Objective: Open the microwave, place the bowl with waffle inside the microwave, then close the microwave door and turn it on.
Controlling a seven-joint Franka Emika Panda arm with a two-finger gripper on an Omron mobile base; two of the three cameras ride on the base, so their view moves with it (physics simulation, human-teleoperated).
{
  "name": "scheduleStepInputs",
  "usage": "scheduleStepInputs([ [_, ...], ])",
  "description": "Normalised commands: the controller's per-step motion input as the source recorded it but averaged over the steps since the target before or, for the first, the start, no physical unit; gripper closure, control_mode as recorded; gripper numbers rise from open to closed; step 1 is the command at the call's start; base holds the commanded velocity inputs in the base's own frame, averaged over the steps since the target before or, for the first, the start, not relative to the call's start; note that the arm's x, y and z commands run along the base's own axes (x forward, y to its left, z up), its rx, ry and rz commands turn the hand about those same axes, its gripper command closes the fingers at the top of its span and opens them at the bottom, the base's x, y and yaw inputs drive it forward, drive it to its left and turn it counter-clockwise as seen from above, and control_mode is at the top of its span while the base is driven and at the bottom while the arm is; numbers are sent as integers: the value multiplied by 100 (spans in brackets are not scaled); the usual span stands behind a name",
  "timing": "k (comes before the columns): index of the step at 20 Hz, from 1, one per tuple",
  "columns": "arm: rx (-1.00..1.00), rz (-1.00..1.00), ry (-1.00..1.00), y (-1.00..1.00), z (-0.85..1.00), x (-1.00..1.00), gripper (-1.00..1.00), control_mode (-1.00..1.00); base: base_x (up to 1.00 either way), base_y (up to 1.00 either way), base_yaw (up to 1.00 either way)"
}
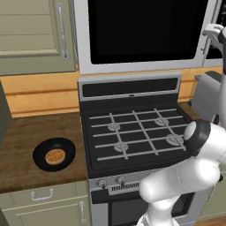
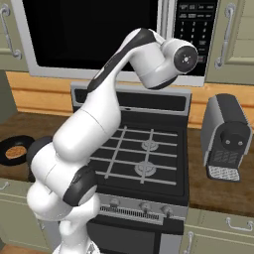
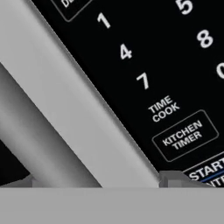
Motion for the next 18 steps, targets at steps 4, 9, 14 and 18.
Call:
scheduleStepInputs([
  [4, 0, 0, 1, 4, 0, 13, 100, -100, 0, 0, 0],
  [9, 0, -1, -2, 25, 0, -9, 100, -100, 0, 0, 0],
  [14, 0, -5, -8, 21, 0, -60, 100, -100, 0, 0, 0],
  [18, 0, -17, -15, 17, 0, -100, 100, -100, 0, 0, 0],
])
